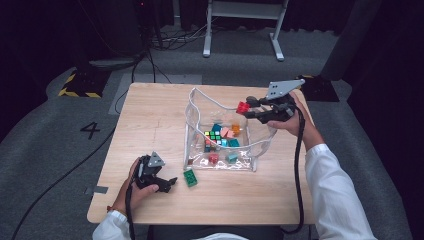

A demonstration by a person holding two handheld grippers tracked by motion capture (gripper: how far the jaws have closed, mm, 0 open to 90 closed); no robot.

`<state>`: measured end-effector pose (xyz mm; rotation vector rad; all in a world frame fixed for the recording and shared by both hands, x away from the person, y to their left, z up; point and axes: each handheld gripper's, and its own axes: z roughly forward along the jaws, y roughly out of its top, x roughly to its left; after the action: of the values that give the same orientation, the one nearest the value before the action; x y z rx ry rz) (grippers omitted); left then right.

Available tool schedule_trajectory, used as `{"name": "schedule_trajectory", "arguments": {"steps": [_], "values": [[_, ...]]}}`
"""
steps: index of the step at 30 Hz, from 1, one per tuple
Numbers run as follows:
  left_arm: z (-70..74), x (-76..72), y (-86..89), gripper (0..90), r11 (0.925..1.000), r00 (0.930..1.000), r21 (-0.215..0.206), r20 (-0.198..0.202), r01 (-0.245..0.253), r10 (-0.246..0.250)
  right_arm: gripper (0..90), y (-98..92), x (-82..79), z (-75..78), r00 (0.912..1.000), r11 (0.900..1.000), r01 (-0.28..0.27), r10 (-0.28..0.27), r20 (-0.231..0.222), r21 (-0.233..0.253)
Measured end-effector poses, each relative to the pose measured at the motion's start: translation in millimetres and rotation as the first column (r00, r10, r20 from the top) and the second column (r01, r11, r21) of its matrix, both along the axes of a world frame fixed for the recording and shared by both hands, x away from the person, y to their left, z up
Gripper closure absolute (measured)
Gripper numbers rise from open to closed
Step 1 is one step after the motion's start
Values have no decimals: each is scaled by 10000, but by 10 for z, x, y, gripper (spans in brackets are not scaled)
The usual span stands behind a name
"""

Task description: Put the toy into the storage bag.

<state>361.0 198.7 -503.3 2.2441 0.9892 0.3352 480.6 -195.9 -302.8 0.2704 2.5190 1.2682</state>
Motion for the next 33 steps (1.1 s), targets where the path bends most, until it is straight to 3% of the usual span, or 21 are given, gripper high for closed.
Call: {"name": "schedule_trajectory", "arguments": {"steps": [5,9,15,19,26,31,33], "values": [[0,0,0,32,10000,10000,-2,-2,-2,2,595,179,3,-66,9987,9979,-418,404,-296,-487],[1,1,1,32,10000,10000,12,6,10,-10,595,306,20,-114,9954,9879,-895,843,-461,-1264],[1,1,1,32,10000,10000,12,6,11,-11,594,471,89,-238,9929,9669,-1036,868,-812,-2334],[0,0,0,32,10000,10000,-2,-1,-2,2,594,559,138,-326,9931,9464,-973,721,-924,-3078],[0,0,0,32,10000,10000,1,1,-1,1,594,634,187,-418,9925,9255,-762,347,-1172,-3709],[0,1,1,32,10000,10000,10,7,10,-10,594,664,217,-482,9929,9041,-800,351,-1136,-4198],[0,0,0,32,10000,10000,-4,0,-3,3,594,665,221,-512,9909,8922,-826,262,-1317,-4440]]}}
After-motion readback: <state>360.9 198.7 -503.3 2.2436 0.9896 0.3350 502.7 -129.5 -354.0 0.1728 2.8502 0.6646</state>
